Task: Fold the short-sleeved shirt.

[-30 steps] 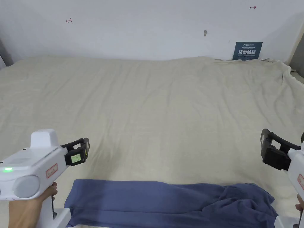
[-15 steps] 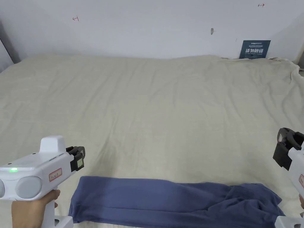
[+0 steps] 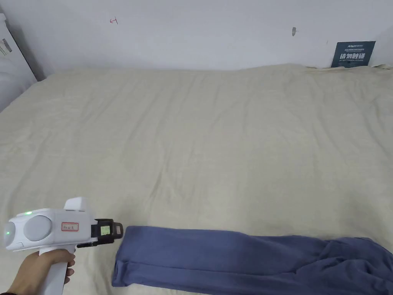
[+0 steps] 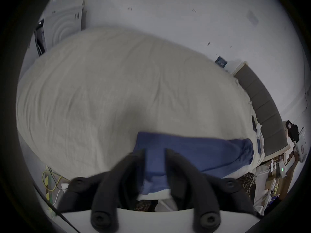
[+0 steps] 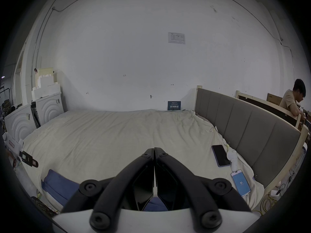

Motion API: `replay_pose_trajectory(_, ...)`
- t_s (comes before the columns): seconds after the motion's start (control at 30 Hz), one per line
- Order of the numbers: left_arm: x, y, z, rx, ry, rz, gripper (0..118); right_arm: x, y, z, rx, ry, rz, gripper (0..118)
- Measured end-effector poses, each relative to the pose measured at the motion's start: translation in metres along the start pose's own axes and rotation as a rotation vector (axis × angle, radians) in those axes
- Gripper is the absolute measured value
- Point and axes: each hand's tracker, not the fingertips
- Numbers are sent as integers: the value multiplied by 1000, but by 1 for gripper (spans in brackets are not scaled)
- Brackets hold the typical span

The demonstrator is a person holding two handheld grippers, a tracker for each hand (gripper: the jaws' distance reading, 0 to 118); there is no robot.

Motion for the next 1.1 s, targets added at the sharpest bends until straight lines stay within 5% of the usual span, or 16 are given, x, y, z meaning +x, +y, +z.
replay_pose_trajectory(0.07,-14,-3,-16,-43,21,-1,79,2,-2,-1,-8,-7,-4,0)
replay_pose_trajectory(0.33,-11,-19,-61,-119,19,-28,80,-3,-6,-6,-47,-22,1,0)
replay_pose_trajectory(0.4,-10,-21,-70,-135,20,-33,72,-4,-7,-6,-54,-21,10,0)
replay_pose_trajectory(0.47,-12,-24,-78,-154,25,-35,43,-5,-7,-6,-58,-21,14,0)
replay_pose_trajectory(0.6,-5,-27,-81,-145,66,-58,31,-1,-8,-7,-63,-25,15,0)
replay_pose_trajectory(0.7,1,-28,-82,-132,69,-78,10,4,-10,-7,-65,-30,6,0)
replay_pose_trajectory(1.1,32,1,-32,-4,41,-145,0,13,-9,-11,-58,-27,-21,0)
